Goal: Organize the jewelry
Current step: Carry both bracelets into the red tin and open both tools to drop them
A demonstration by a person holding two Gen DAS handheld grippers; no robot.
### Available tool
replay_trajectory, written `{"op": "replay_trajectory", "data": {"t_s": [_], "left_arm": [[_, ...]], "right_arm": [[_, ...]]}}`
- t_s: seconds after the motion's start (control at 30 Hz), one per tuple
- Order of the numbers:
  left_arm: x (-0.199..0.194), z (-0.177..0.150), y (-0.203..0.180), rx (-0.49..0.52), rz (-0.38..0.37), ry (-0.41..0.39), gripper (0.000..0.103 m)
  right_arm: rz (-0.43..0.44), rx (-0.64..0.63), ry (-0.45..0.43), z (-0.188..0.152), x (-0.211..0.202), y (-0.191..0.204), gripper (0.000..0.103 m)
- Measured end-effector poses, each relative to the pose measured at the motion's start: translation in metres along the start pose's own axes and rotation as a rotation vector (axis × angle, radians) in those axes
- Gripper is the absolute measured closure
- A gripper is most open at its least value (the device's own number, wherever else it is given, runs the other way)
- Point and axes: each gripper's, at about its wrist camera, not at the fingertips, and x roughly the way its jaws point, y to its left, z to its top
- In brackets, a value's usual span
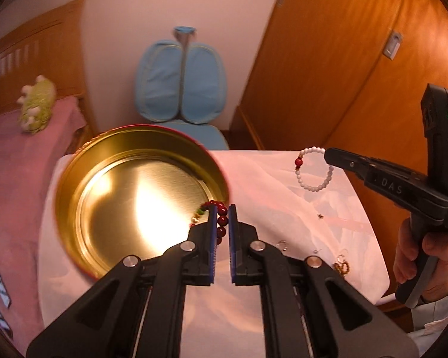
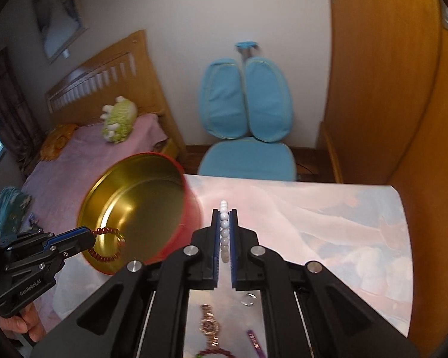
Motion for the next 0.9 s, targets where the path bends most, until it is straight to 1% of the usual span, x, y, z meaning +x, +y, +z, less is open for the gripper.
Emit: {"op": "replay_trajectory", "data": {"t_s": [0.13,0.3,0.43,0.7,0.8,0.9], "left_arm": [[-0.022,-0.011,0.035,-0.065,0.065,-0.017,0.096],[-0.027,-0.025,0.064,-0.127,0.094,-0.013,0.096],[-0.027,-0.029,0.082,-0.168,0.096,-0.005,0.096],[-0.021,-0.022,0.099,-0.170,0.089,-0.002,0.096],[-0.012,-0.011,0.104,-0.149,0.085,0.006,0.096],[0.005,0.000,0.111,-0.132,0.077,0.035,0.096]], "right_arm": [[0.052,-0.050,0.004,0.005,0.007,0.034,0.096],[0.086,-0.108,0.017,0.009,0.017,0.071,0.096],[0.087,-0.138,0.028,0.010,0.024,0.086,0.096],[0.084,-0.146,0.045,0.014,0.038,0.095,0.096],[0.083,-0.158,0.059,0.019,0.045,0.101,0.096],[0.087,-0.181,0.076,0.025,0.056,0.107,0.096]]}}
